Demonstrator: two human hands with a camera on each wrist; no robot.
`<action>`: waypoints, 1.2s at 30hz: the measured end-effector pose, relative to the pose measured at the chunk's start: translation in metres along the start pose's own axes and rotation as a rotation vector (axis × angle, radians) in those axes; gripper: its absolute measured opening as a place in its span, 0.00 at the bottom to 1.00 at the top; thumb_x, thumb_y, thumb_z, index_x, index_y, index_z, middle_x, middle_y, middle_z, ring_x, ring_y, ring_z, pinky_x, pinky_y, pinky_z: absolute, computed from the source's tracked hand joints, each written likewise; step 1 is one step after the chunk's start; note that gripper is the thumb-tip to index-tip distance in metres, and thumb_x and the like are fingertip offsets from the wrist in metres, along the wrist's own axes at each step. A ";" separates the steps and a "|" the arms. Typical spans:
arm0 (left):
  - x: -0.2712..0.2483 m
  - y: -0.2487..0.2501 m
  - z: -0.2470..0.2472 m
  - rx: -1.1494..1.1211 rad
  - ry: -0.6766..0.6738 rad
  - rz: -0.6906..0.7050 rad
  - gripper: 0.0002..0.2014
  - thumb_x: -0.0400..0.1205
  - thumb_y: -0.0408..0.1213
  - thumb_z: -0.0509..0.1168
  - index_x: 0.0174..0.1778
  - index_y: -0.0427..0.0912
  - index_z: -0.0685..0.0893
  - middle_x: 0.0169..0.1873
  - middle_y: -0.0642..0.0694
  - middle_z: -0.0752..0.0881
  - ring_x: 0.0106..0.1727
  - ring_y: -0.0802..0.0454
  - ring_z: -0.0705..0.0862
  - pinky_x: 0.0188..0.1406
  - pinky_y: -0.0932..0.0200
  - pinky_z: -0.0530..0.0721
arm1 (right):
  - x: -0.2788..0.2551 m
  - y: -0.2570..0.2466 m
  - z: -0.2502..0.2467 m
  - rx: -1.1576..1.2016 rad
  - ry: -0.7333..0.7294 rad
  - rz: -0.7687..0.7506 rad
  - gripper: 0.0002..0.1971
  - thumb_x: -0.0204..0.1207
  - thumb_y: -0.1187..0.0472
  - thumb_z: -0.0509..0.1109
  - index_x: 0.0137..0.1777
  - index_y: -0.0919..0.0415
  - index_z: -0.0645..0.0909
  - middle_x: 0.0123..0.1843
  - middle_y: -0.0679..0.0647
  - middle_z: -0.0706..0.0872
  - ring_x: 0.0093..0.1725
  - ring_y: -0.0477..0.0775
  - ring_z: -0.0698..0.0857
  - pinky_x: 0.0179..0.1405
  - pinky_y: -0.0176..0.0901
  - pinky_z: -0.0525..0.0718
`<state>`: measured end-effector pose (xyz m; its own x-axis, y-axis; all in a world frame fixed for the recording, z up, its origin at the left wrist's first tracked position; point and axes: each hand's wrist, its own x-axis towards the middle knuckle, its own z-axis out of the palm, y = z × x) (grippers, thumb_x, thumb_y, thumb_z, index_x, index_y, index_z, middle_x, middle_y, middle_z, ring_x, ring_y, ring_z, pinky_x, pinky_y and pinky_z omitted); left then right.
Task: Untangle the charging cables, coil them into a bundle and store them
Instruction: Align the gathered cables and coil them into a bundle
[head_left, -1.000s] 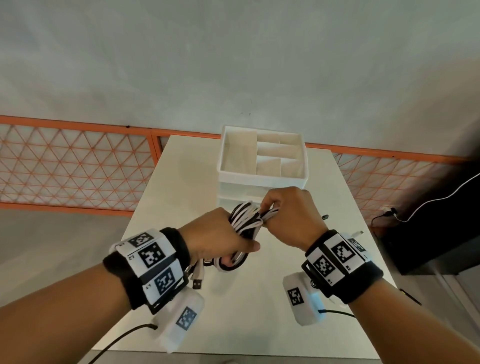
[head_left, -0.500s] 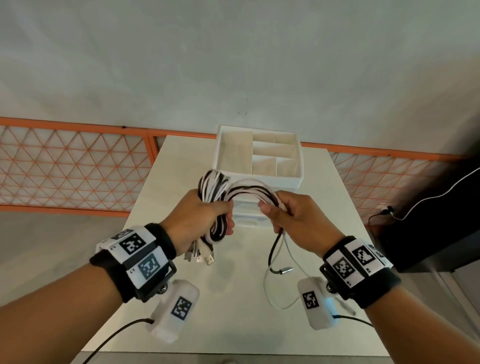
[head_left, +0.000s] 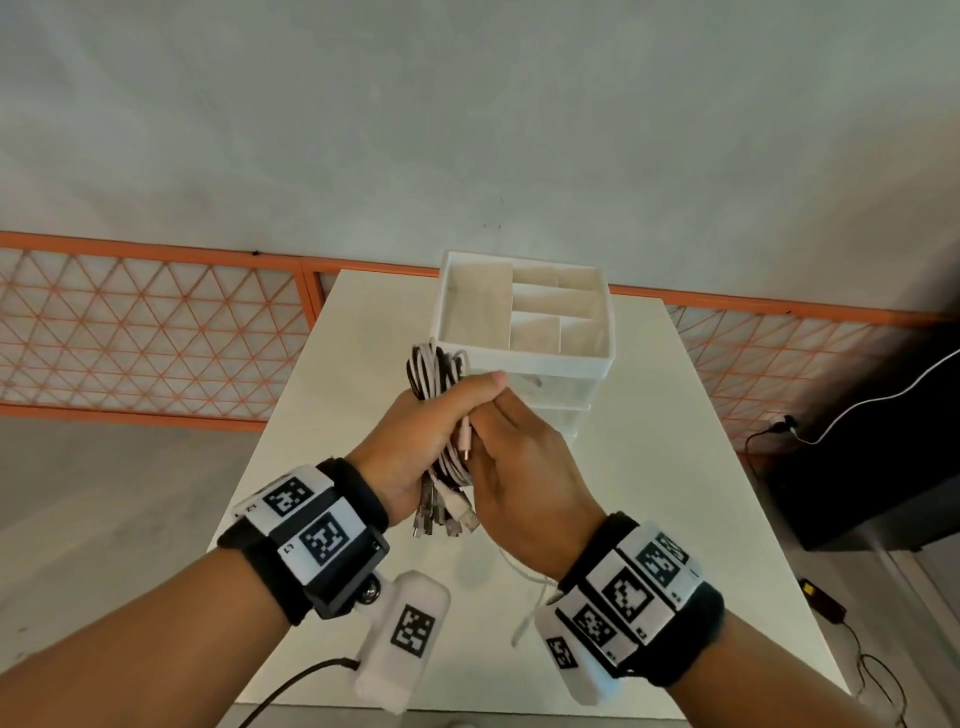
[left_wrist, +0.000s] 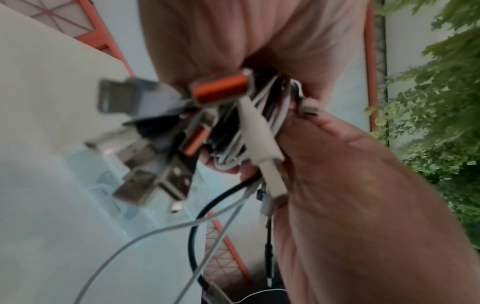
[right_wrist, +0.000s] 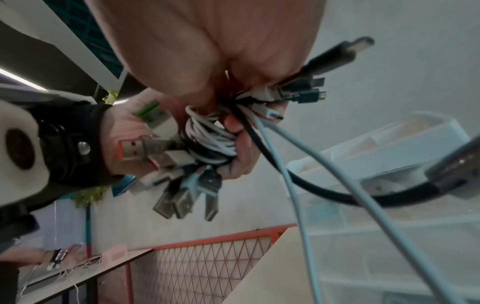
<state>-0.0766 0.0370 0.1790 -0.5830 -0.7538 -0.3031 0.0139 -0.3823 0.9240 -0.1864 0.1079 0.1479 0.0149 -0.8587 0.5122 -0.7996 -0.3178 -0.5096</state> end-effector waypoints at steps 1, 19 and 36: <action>-0.001 0.001 0.001 -0.033 0.032 0.031 0.14 0.76 0.47 0.75 0.41 0.37 0.89 0.33 0.38 0.88 0.36 0.44 0.89 0.37 0.55 0.87 | 0.000 -0.001 -0.001 0.001 -0.028 0.001 0.14 0.79 0.64 0.54 0.55 0.67 0.79 0.54 0.58 0.77 0.36 0.58 0.81 0.31 0.56 0.83; 0.008 -0.002 -0.015 -0.072 0.085 0.313 0.04 0.78 0.29 0.73 0.45 0.37 0.84 0.33 0.40 0.83 0.35 0.43 0.84 0.34 0.53 0.84 | -0.008 0.001 -0.009 0.316 0.096 0.220 0.14 0.74 0.63 0.81 0.55 0.58 0.80 0.48 0.48 0.88 0.48 0.47 0.89 0.48 0.47 0.88; -0.003 0.024 -0.045 -0.326 -0.274 0.229 0.03 0.81 0.35 0.66 0.42 0.45 0.81 0.33 0.47 0.83 0.38 0.49 0.85 0.47 0.52 0.87 | -0.021 0.026 -0.031 0.755 -0.323 0.563 0.13 0.81 0.49 0.70 0.39 0.55 0.88 0.26 0.52 0.81 0.30 0.55 0.83 0.37 0.45 0.77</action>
<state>-0.0373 0.0059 0.1920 -0.7273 -0.6862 0.0125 0.3948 -0.4035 0.8254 -0.2262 0.1303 0.1456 0.0027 -0.9955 -0.0952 -0.1499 0.0937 -0.9842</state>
